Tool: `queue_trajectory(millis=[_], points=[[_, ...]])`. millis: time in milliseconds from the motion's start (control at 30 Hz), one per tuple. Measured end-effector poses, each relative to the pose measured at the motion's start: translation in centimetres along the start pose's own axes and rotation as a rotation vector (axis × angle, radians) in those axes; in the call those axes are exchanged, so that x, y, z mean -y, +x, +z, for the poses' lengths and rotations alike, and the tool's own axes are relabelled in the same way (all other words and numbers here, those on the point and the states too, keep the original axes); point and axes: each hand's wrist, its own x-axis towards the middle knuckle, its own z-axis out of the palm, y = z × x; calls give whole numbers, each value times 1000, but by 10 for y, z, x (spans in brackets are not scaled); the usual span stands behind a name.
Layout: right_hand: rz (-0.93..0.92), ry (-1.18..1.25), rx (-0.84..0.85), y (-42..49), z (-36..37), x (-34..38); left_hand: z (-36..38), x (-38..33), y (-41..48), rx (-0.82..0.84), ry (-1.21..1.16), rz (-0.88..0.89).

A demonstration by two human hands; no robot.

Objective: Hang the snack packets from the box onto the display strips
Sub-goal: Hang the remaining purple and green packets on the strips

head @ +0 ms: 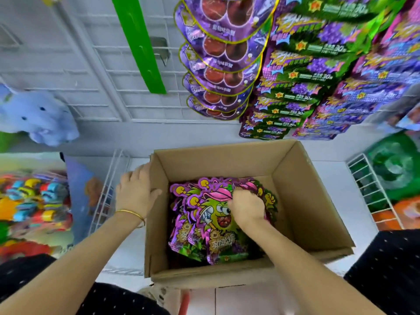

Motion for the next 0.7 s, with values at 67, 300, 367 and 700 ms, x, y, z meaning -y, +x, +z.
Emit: queue_trajectory(millis=[67,300,367,700], points=[[-110,49,-102,-8,-32,11,-9,-16,4,-108,-90,70],[-729,302,-136,-31,-94,35,-54,-66,-1,794,-1551,-757],[-816,318,-62,-34,-98,29,-56,-65,-4,776,-1552,-715],[-414,493,-66,0,-114,14,-76,-51,-22,743,-1242,-328]])
